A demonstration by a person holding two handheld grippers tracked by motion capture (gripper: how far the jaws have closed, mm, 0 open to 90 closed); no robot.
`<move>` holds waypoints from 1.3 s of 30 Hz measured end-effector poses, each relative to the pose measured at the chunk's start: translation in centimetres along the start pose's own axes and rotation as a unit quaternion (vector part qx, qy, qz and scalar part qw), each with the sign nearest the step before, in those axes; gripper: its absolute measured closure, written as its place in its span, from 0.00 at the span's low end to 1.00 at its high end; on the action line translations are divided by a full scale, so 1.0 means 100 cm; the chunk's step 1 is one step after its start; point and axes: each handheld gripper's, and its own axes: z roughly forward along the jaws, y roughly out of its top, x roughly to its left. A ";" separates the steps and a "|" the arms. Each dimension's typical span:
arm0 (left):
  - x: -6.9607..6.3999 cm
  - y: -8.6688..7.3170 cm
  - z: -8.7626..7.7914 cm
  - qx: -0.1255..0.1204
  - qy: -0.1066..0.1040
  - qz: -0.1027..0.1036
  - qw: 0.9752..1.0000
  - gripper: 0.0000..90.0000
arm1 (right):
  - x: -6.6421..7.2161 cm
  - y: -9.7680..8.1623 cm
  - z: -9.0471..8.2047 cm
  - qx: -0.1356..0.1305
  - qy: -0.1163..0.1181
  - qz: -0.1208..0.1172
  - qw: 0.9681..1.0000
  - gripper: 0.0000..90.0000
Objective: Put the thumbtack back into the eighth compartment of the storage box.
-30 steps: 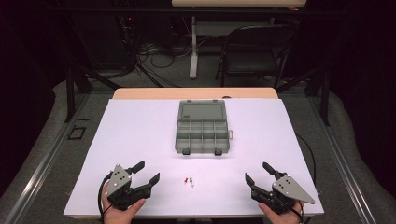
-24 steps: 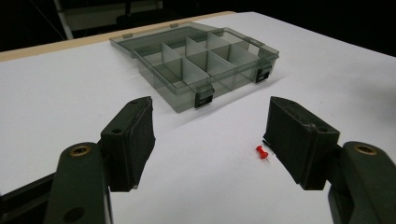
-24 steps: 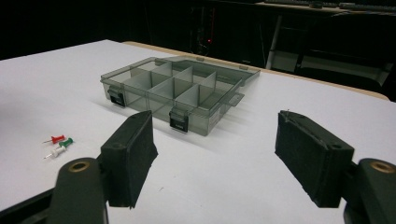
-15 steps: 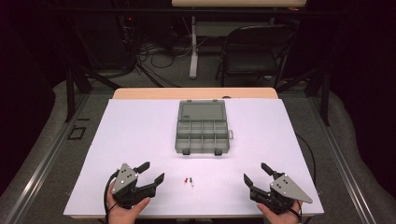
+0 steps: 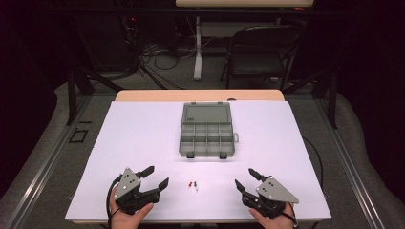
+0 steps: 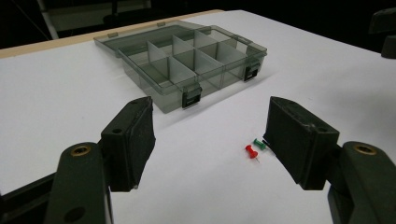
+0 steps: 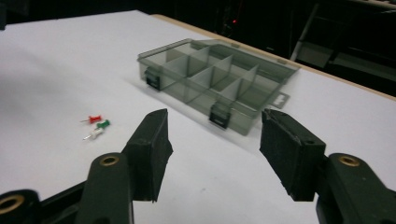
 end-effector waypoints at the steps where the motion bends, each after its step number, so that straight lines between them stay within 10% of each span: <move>1: 0.000 0.000 0.000 0.000 0.000 0.000 1.000 0.36 | 0.000 0.000 0.000 0.000 0.000 0.000 1.000 0.47; 24: 0.003 -0.006 -0.006 -0.006 -0.006 0.010 1.000 0.36 | 0.067 0.013 0.071 0.109 0.101 -0.024 0.989 0.59; 39: 0.008 -0.008 -0.011 -0.009 -0.007 0.005 1.000 0.35 | 0.078 0.014 0.092 0.142 0.098 0.019 0.985 0.63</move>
